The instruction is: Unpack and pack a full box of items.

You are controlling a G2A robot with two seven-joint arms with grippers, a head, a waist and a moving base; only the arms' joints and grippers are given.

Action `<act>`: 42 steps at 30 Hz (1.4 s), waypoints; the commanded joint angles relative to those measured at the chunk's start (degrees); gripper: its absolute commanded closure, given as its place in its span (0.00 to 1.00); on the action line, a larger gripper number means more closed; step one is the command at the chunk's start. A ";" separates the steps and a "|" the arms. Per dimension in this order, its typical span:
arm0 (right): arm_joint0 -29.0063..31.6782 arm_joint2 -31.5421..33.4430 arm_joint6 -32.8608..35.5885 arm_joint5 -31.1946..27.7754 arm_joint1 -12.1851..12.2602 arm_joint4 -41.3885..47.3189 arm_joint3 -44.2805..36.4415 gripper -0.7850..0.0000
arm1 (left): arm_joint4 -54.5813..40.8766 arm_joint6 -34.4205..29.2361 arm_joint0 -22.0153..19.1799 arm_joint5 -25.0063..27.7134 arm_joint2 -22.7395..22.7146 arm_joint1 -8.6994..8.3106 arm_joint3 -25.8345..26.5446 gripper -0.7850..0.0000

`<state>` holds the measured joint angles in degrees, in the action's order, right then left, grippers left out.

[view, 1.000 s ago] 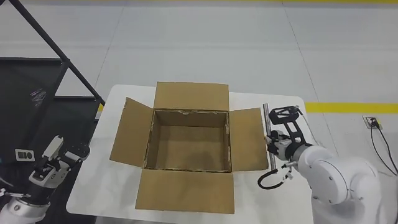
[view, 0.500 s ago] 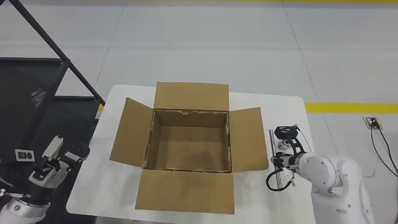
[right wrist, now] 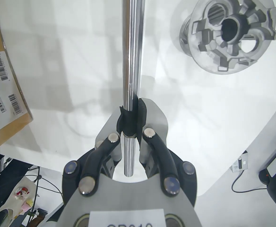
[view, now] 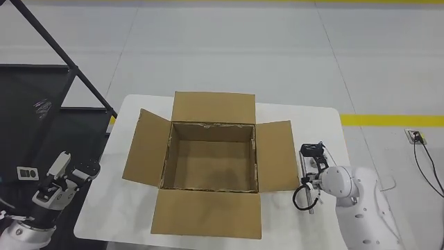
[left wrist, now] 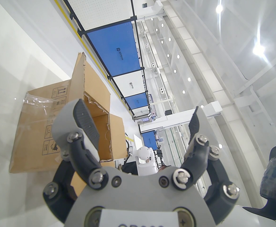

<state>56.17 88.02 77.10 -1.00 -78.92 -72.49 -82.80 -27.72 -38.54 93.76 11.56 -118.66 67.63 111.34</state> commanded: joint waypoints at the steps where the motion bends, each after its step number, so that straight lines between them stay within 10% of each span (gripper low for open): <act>1: -0.87 -0.23 -0.41 -0.09 0.09 0.12 1.68 1.00 | 0.00 0.00 0.00 0.00 0.00 0.00 0.00 0.00; 17: -3.43 -1.17 -4.42 -0.44 0.80 2.89 8.43 0.63 | 0.00 0.00 0.00 0.00 0.00 0.00 0.00 0.00; 27: 1.66 3.03 -9.12 1.29 1.69 7.28 -3.55 0.70 | 0.00 0.00 0.00 0.00 0.00 0.00 0.00 0.00; 32: 5.94 7.75 -11.35 3.96 2.13 12.34 -15.08 0.53 | 0.00 0.00 0.00 0.00 0.00 0.00 0.00 0.00; 34: 7.13 8.98 -12.71 3.50 2.17 16.40 -18.81 0.04 | 0.00 0.00 0.00 0.00 0.00 0.00 0.00 0.00; 42: 5.59 6.58 -10.98 -2.54 2.57 27.83 -21.12 0.00 | 0.00 0.00 0.00 0.00 0.00 0.00 0.00 0.00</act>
<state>62.45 95.45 65.36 -3.04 -76.40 -45.49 -104.28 -27.72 -38.54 93.76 11.56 -118.66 67.63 111.34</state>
